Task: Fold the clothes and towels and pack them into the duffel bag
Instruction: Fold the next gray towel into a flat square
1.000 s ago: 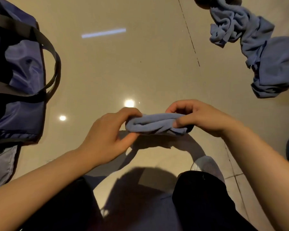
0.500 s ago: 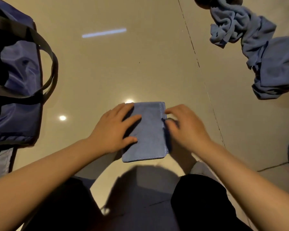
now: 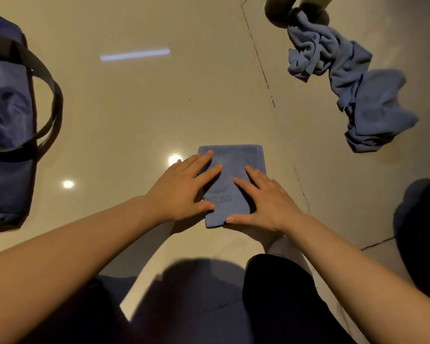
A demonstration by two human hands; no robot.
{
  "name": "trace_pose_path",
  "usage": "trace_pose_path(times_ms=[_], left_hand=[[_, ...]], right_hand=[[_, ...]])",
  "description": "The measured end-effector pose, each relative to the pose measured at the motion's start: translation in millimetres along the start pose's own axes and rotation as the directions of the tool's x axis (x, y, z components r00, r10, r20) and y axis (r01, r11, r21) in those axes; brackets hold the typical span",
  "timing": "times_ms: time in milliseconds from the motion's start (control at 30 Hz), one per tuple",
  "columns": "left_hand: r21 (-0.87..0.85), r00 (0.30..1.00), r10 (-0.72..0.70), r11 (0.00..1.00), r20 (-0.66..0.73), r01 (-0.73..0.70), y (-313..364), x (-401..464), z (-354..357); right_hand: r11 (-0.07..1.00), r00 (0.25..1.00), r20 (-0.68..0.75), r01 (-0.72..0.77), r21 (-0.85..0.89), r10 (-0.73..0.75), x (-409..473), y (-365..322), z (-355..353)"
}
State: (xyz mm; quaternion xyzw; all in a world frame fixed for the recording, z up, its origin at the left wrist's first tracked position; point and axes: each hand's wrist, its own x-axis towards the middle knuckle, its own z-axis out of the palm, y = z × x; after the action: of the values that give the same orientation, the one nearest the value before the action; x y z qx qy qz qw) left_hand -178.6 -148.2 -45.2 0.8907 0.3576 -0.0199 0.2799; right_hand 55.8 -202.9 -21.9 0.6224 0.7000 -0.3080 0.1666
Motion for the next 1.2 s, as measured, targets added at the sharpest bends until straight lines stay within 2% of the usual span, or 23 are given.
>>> trace_pose_path(times_ms=[100,200,267,333,367,433,467,500,600,667,767,833,900,967,1000,1033,1133,1200], left_hand=[[-0.081,0.996,-0.067,0.995,-0.056,0.062,10.6,-11.9,-2.8],[-0.151,0.983,-0.175,0.975,-0.061,0.165,3.3,-42.1,-4.2],[-0.238,0.963,-0.257,0.943,-0.078,0.232,-5.5,-65.6,-9.5],[-0.366,0.917,-0.372,0.881,-0.145,0.3,-12.5,-93.8,-17.5],[-0.419,0.886,-0.428,0.848,-0.178,0.325,-15.3,-108.9,-20.6],[-0.496,0.811,-0.535,0.784,-0.235,0.374,-19.9,-142.3,-25.2],[-0.536,0.767,-0.59,0.745,-0.251,0.397,-21.5,-159.3,-26.5],[-0.573,0.72,-0.638,0.709,-0.273,0.411,-22.4,-175.2,-28.9],[-0.625,0.605,-0.726,0.646,-0.326,0.438,-32.7,-213.8,-36.6],[-0.605,0.578,-0.734,0.653,-0.356,0.456,-43.4,-225.3,-41.6],[-0.542,0.505,-0.723,0.69,-0.472,0.481,-72.2,-259.0,-58.3],[-0.529,0.423,-0.718,0.695,-0.553,0.487,-94.4,-283.1,-69.0],[-0.503,0.312,-0.713,0.678,-0.628,0.536,-119.2,-305.7,-77.3],[-0.516,0.212,-0.75,0.603,-0.626,0.608,-145.6,-325.2,-84.3],[-0.551,0.189,-0.79,0.556,-0.584,0.622,-157.9,-332.5,-86.9],[-0.595,0.198,-0.832,0.518,-0.519,0.614,-168.5,-336.8,-88.3],[-0.697,0.308,-0.906,0.42,-0.288,0.581,-185.0,-332.1,-82.0],[-0.665,0.366,-0.897,0.433,-0.249,0.609,-188.7,-318.2,-73.2]], right_hand=[[0.994,0.993,-0.048,-0.109,0.011,0.11,-5.6,20.1,-6.6],[0.991,0.981,-0.153,-0.129,-0.047,0.12,-6.7,20.4,-5.7],[0.996,0.954,-0.287,-0.084,0.023,0.087,-7.3,4.1,-3.7],[0.974,0.924,-0.381,0.048,0.22,0.041,-6.9,-26.0,-3.7],[0.92,0.933,-0.359,0.123,0.373,0.021,-7.9,-44.9,-5.9],[0.689,0.982,-0.179,0.171,0.704,-0.061,-12.0,-87.9,-9.0],[0.592,0.987,-0.096,0.153,0.791,-0.128,-13.5,-108.2,-8.8],[0.558,0.981,-0.042,0.142,0.818,-0.189,-12.8,-127.5,-8.5],[0.519,0.961,0.0,0.149,0.842,-0.276,-2.9,-176.4,-10.0],[0.524,0.962,-0.011,0.158,0.837,-0.271,5.9,-193.3,-12.5],[0.538,0.959,-0.012,0.17,0.825,-0.284,28.9,-238.2,-13.0],[0.546,0.949,0.003,0.178,0.818,-0.314,49.6,-271.2,-10.4],[0.515,0.933,0.042,0.16,0.842,-0.358,69.4,-303.8,-6.4],[0.477,0.91,0.054,0.165,0.863,-0.412,88.2,-335.4,2.5],[0.477,0.898,0.047,0.187,0.859,-0.437,96.3,-350.4,7.6],[0.491,0.899,0.018,0.222,0.842,-0.437,103.7,-363.9,13.7],[0.51,0.94,-0.069,0.242,0.825,-0.336,119.1,-387.6,35.2],[0.477,0.962,-0.112,0.223,0.85,-0.25,120.7,-397.6,40.8]])
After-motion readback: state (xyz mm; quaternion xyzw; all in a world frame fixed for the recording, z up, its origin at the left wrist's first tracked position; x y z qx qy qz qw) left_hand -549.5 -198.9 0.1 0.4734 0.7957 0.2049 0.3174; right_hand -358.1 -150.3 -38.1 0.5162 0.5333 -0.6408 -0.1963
